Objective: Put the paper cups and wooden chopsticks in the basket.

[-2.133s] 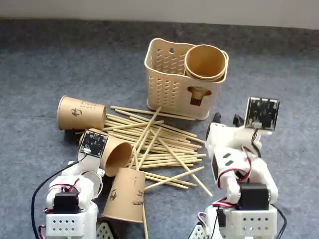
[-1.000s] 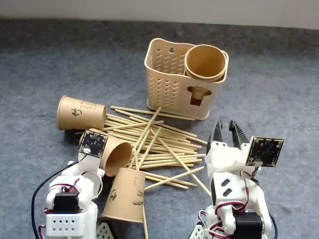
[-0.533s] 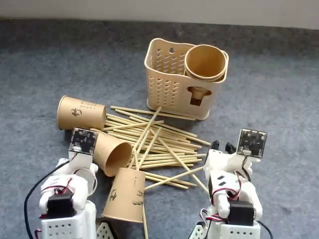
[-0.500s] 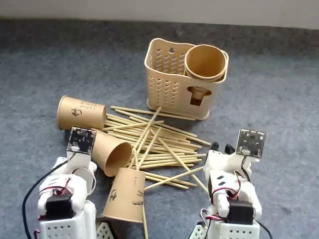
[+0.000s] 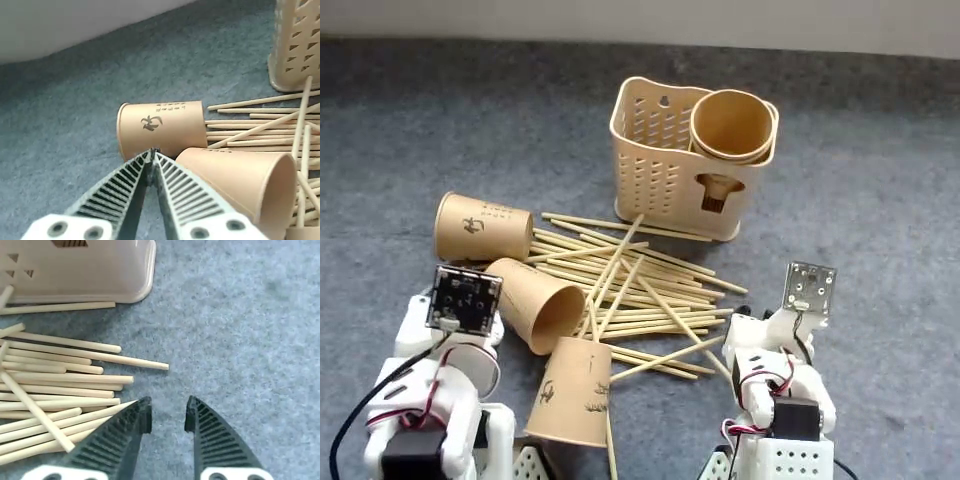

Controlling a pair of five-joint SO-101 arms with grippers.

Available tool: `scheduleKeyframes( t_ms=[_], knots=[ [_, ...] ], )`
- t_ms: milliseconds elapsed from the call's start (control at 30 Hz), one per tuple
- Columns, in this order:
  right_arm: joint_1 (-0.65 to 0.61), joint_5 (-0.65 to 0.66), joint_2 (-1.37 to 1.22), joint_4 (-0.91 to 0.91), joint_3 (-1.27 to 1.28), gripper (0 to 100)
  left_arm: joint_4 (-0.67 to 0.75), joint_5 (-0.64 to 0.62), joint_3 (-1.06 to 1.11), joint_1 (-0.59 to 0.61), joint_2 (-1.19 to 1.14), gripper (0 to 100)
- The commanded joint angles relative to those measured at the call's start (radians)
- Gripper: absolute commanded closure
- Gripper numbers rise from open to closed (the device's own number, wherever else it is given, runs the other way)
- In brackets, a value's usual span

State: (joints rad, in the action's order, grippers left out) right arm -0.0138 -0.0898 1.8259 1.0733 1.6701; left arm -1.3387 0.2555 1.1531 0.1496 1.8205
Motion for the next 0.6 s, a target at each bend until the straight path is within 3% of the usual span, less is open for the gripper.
scheduleKeyframes(
  t_ms=[0, 167, 367, 567],
  knots=[
    [0.008, 0.014, 0.012, 0.005, 0.107, 87.9, -0.003, 0.017, -0.056, -0.114, -0.012, 99],
    [0.010, 0.014, 0.012, 0.001, 0.107, 91.1, -0.005, 0.014, -0.084, -0.150, -0.114, 96],
    [0.008, 0.014, 0.012, -0.001, 0.107, 92.9, -0.123, -0.031, -0.305, -0.162, -0.489, 89],
    [0.007, 0.014, 0.012, -0.001, 0.107, 92.9, -0.226, -0.097, -0.446, -0.326, -0.771, 88]
  ],
)
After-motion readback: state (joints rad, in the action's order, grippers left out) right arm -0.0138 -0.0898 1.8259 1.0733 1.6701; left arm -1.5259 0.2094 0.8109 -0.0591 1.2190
